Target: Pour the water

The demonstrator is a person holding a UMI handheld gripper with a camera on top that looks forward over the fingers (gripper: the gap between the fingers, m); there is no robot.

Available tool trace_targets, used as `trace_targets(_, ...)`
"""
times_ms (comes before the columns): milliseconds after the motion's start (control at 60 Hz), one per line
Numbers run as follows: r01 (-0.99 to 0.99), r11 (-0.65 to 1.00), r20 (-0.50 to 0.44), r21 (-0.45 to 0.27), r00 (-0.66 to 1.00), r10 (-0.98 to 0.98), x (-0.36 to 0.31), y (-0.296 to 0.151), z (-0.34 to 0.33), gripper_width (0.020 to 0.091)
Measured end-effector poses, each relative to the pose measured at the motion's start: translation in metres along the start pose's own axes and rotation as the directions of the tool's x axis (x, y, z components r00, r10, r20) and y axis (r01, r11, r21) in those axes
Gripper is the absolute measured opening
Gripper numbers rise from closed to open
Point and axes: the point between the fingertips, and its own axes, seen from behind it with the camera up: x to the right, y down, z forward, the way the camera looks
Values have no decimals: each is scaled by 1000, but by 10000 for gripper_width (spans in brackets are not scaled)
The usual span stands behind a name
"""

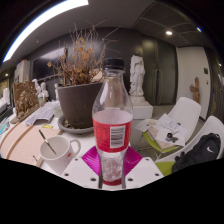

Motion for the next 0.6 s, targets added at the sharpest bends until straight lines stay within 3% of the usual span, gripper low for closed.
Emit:
trace_targets(50,0,1000,4,9,1000,0,0,0,-1,273)
trace_targets(200,11,1000,1,-12,1000,-11,1,2,-6,455)
trace_targets(283,-11,998,-27,-58,1000,9,7,7,-17,667)
trace_targets(417,-18,994,-57,-107,998,12,2,0,-59,859)
trace_targets(600,-55,980,-118,-194,993,32,-31,-4,-166,854)
